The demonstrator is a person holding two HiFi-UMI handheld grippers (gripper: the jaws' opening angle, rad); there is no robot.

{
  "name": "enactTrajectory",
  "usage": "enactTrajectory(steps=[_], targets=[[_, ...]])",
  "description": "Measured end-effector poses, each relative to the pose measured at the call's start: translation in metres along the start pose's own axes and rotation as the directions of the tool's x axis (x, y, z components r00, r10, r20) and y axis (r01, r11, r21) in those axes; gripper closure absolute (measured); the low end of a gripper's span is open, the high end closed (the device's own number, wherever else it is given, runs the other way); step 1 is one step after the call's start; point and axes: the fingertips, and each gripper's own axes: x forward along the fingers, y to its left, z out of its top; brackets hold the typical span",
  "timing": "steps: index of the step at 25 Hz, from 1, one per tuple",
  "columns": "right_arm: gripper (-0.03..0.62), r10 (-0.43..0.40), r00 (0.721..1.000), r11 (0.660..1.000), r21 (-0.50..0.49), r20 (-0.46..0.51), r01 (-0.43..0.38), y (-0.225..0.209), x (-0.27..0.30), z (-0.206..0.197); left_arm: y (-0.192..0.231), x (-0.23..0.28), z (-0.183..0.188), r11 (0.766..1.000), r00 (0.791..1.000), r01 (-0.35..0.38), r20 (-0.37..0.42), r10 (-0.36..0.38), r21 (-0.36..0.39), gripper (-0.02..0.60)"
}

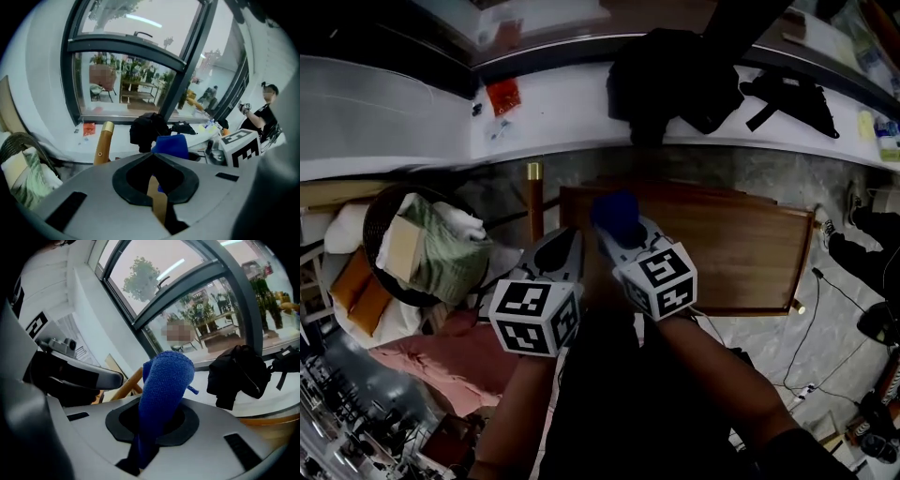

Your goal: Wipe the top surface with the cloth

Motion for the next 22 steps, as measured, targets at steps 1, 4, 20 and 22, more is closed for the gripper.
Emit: enactTrajectory(steps=[1,4,20,22], targets=[[0.546,0.004,1.0,1.0,0.004,-0.012,-0.004,0.001,0.008,-0.004,0.002,0.003,-0.002,1.0,1.0,0.0,-0.025,0.0,0.013,0.572],[0.546,0.007,0.999,1.0,0.019,-0.039,-0.007,-0.002,0.03,-0.012,0.008,0.004,0.002,0.999,0.998,-0.02,-0.055,0.022,0.043,0.572],[0.546,0.069,0.976,0.995,0.083,-0.206,-0.053,0.002,0.106,-0.06,0.03,0.01,-0.001,0.999,0.996,0.009,-0.085,-0.013,-0.044,0.572],[0.546,0.046,0.971,0.998,0.053,-0.234,-0.034,-0.004,0.108,-0.068,0.031,0.01,-0.001,0.999,0.997,0.007,-0.081,-0.011,-0.053,0.572]])
